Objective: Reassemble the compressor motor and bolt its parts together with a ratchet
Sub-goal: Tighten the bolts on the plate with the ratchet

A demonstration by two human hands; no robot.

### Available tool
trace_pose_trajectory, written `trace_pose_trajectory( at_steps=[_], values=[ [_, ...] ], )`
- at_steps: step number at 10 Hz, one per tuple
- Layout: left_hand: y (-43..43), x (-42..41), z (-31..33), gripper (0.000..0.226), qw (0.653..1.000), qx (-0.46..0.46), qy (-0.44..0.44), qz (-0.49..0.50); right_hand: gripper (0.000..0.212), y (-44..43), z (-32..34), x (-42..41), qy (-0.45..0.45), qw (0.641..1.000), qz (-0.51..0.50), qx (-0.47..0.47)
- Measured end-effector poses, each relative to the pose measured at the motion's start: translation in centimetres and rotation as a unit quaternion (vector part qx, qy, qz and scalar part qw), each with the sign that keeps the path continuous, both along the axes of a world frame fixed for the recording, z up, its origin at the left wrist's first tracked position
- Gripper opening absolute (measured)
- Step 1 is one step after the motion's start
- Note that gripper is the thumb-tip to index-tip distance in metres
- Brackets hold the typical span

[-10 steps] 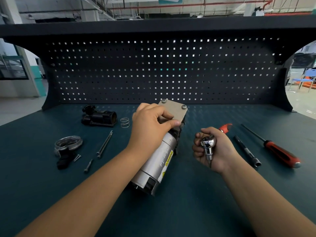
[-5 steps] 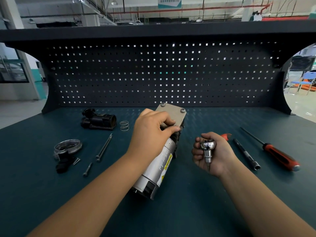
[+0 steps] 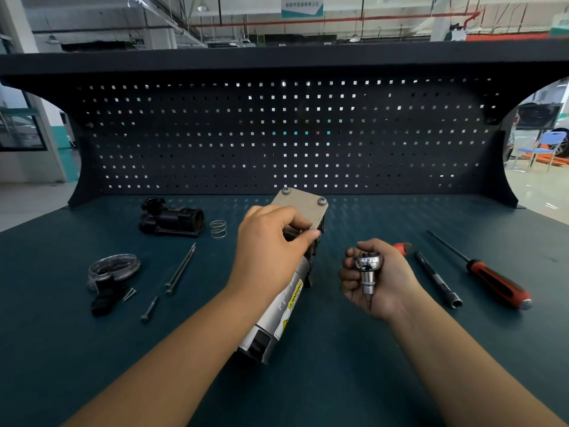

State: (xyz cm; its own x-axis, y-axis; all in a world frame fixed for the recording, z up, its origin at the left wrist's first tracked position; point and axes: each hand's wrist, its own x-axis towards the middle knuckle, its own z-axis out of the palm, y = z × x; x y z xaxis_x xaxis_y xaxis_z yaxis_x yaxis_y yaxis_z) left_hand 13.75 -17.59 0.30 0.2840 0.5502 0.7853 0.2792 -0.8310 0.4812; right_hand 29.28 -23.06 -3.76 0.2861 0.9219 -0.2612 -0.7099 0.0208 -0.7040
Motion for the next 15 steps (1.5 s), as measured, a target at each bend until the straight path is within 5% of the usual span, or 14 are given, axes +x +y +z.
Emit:
trace_pose_trajectory(
  at_steps=[5,9,14,15],
  values=[
    [-0.61,0.31,-0.42,0.012,0.998,-0.061,-0.033,0.007,0.011,-0.08,0.09,-0.36,-0.006,1.000,0.001,0.007],
    [-0.92,0.00,-0.35,0.036,0.997,-0.074,-0.029,-0.020,0.017,-0.06,-0.01,-0.38,-0.001,1.000,0.006,0.007],
    [-0.17,0.20,-0.45,0.010,0.997,-0.071,-0.020,-0.017,0.027,-0.01,0.09,-0.65,-0.011,1.000,-0.005,0.018],
    [-0.25,0.45,-0.43,0.020,0.996,-0.078,-0.034,-0.009,0.027,-0.06,0.07,-0.67,-0.012,1.000,-0.005,0.016]
  ],
)
